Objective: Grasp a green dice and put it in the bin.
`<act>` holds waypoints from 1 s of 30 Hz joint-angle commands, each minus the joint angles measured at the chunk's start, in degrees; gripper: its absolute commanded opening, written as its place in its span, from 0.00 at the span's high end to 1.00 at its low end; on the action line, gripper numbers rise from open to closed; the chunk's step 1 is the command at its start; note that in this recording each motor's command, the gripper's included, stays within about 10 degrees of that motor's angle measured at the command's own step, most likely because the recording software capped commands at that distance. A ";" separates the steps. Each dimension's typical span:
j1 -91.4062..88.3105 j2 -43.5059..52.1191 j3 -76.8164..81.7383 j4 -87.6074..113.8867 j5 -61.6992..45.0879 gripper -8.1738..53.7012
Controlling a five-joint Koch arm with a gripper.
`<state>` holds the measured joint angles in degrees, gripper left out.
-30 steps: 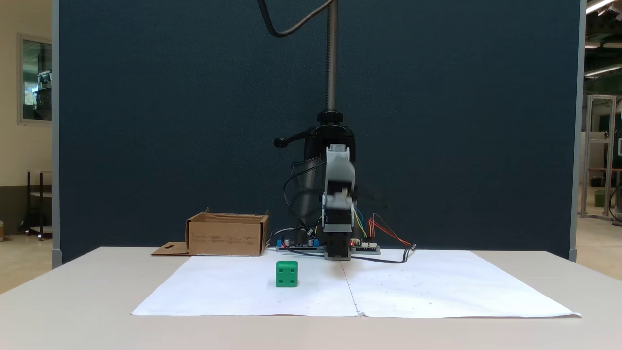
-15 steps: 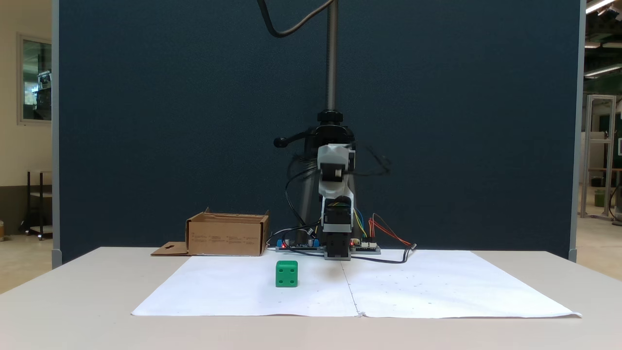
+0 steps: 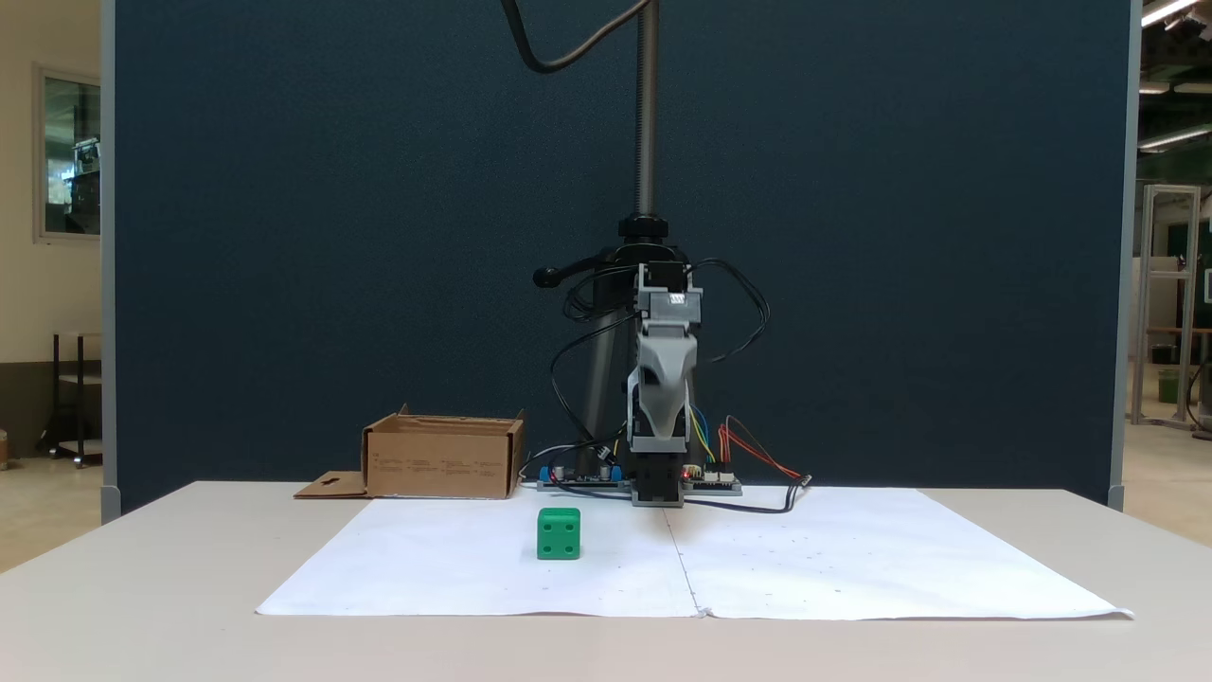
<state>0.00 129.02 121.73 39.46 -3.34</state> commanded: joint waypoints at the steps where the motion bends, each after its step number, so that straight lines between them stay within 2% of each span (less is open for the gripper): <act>1: -0.88 0.88 -2.64 9.30 -1.76 0.06; 8: 2.29 -10.81 -16.70 29.16 -6.42 0.06; 16: 13.62 -23.64 -29.00 30.50 -13.01 0.06; 23: 14.59 -26.63 -30.50 29.18 -18.11 0.05; 30: 16.08 -29.00 -32.34 27.95 -18.37 0.05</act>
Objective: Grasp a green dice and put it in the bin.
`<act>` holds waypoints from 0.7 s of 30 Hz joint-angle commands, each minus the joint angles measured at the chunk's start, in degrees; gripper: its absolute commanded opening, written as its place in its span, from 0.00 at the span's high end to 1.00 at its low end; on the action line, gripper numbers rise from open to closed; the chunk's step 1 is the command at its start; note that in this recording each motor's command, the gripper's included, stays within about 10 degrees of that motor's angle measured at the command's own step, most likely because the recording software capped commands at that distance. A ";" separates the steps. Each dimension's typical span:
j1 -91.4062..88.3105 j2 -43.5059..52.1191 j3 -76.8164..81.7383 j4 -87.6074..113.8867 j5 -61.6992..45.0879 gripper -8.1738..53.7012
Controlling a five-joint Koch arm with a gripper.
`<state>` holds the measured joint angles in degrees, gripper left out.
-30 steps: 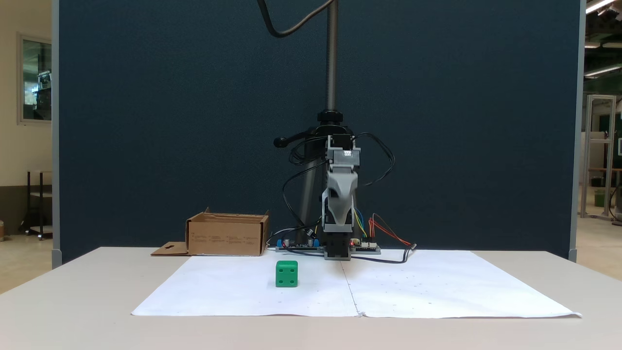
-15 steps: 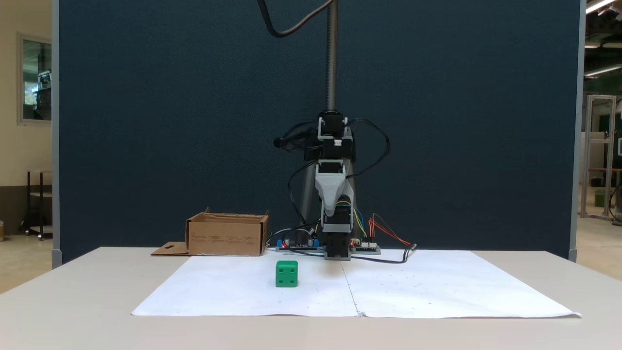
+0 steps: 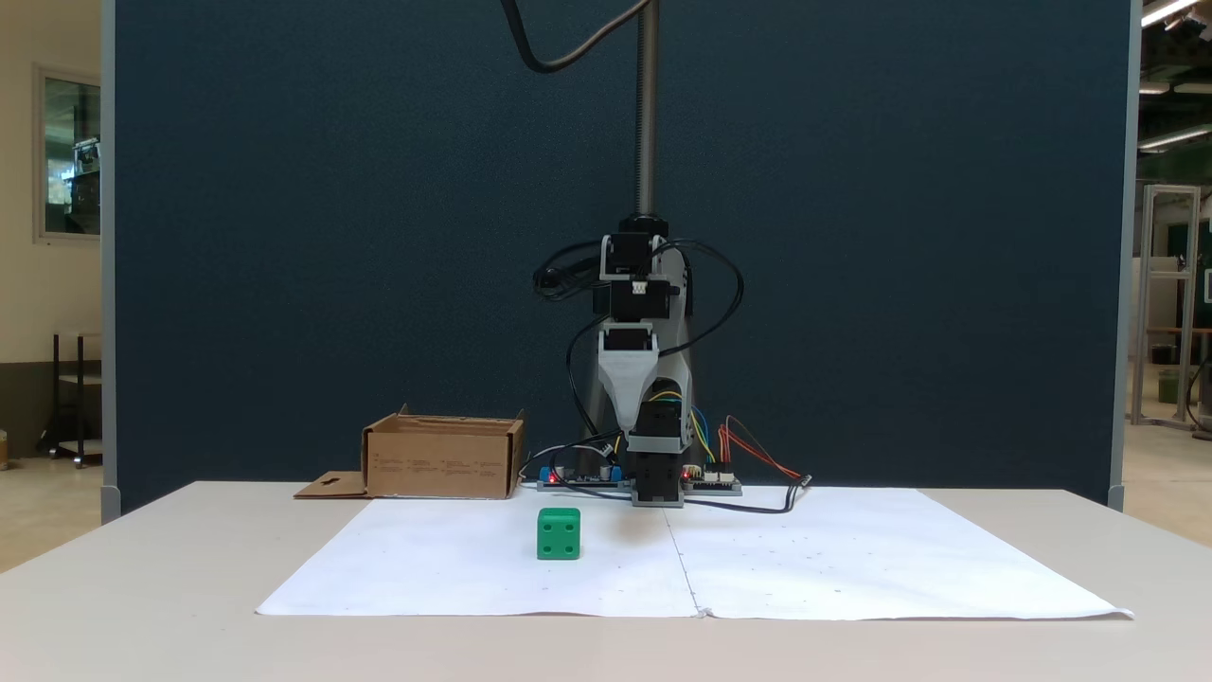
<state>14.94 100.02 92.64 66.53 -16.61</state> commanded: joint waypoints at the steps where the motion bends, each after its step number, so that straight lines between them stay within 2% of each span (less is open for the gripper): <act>1: 1.67 -0.35 -4.04 0.79 -5.10 0.05; 21: 7.21 -10.63 -8.88 -0.26 -7.91 0.05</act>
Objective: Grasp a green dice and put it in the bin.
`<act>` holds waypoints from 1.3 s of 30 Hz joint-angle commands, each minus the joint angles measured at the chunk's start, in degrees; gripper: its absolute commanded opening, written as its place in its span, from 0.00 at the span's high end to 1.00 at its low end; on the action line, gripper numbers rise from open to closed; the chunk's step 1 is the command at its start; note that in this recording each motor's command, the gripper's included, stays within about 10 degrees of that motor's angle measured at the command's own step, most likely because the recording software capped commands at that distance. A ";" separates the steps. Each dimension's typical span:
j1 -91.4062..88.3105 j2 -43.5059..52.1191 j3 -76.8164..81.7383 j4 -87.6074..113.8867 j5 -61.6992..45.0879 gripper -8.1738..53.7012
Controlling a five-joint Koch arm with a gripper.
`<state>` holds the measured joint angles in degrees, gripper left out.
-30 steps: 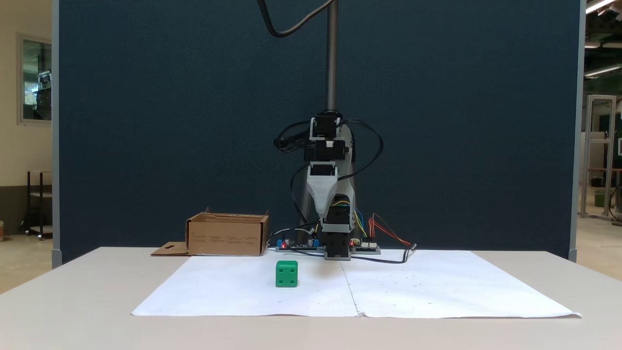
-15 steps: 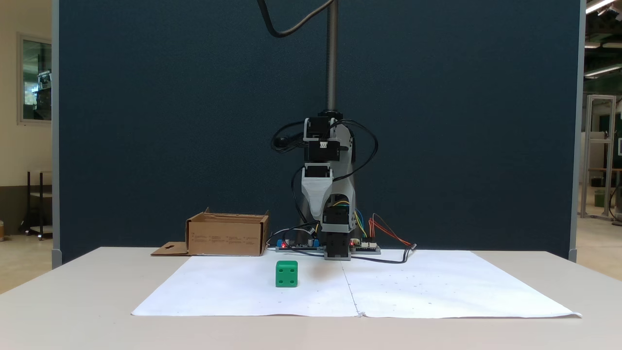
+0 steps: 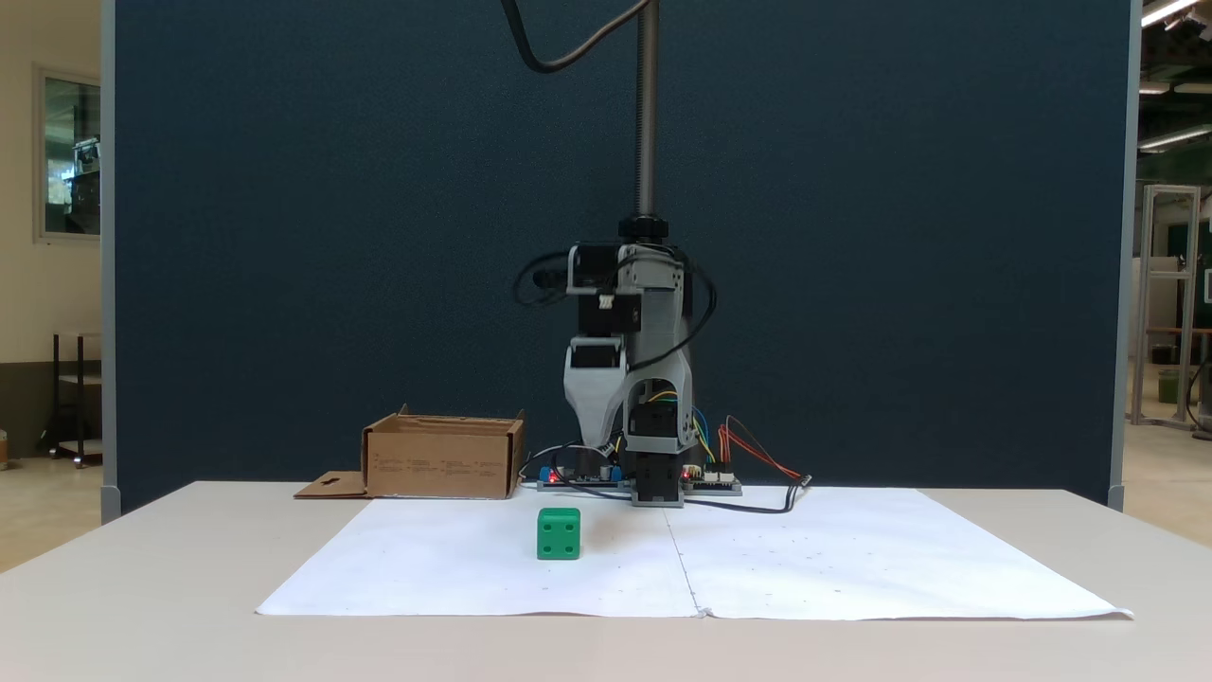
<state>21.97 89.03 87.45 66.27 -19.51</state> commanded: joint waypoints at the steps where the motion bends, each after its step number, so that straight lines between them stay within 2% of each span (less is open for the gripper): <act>1: 0.18 -0.18 -3.96 0.00 -4.83 0.05; 14: 1.05 -7.82 -6.77 -0.35 -5.19 0.05; 20: 3.69 -10.46 -6.94 -1.58 -8.96 0.05; 39: 8.00 -11.43 -5.45 -5.80 -9.67 0.05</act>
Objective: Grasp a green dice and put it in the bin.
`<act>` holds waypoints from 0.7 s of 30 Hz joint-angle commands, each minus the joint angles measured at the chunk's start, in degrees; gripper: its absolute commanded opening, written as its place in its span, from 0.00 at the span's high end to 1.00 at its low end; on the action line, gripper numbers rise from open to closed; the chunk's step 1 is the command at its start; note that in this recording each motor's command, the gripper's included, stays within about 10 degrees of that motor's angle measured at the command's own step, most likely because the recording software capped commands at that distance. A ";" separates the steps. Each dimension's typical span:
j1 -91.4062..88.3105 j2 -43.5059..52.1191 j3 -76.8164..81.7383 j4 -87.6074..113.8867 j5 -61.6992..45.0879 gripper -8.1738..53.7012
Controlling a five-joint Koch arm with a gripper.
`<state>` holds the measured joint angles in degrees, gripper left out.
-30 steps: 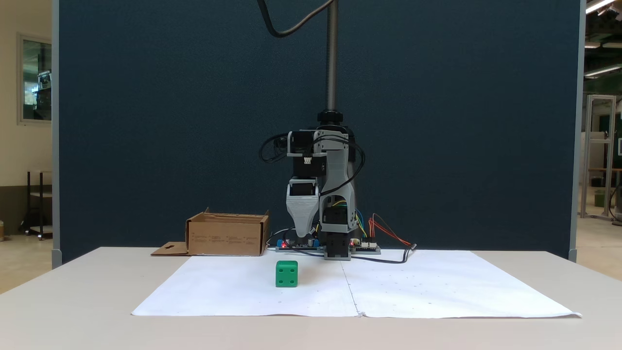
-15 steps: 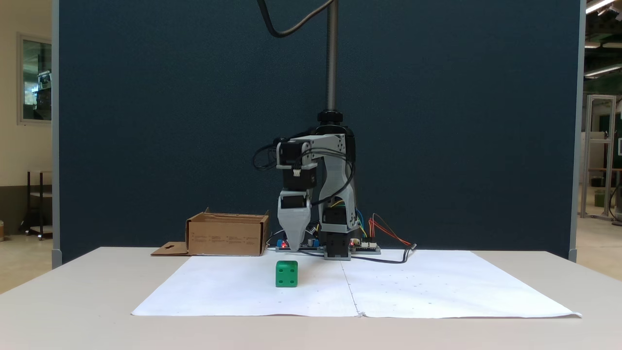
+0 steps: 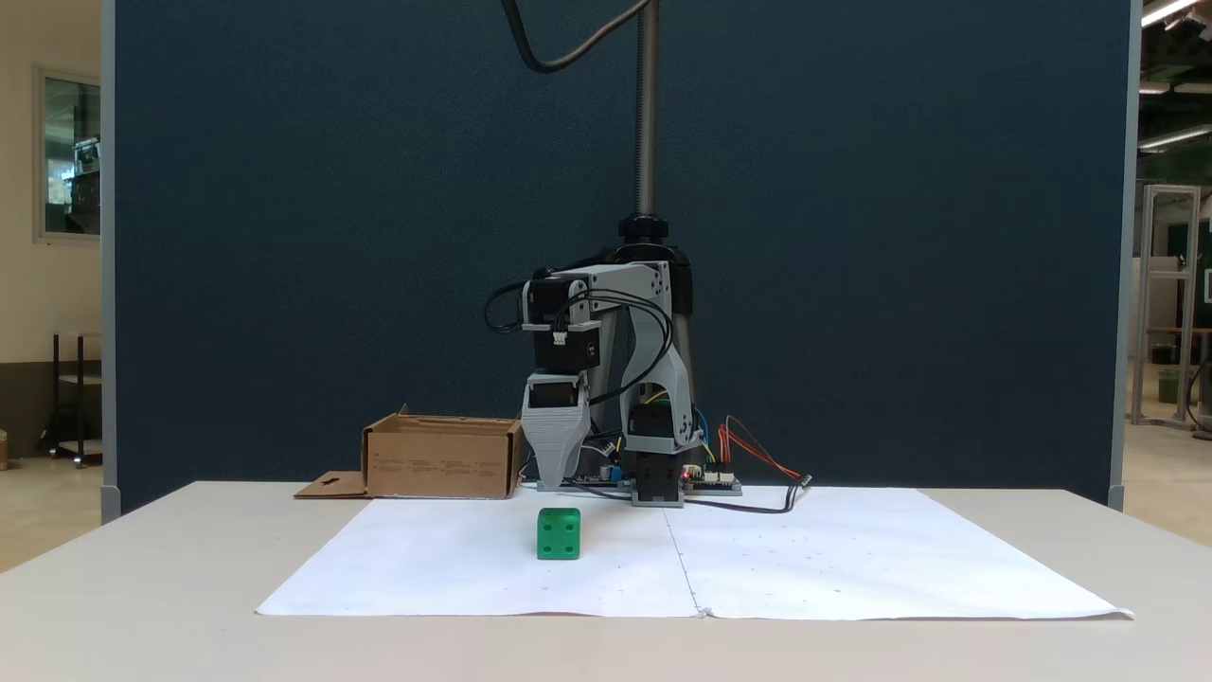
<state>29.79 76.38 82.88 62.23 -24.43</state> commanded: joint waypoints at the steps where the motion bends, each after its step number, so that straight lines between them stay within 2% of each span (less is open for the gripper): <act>1: 0.09 1.23 -0.35 -2.46 -4.75 0.05; 21: -0.35 3.16 4.75 -7.29 -6.94 0.05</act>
<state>28.92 76.55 87.98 55.46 -26.02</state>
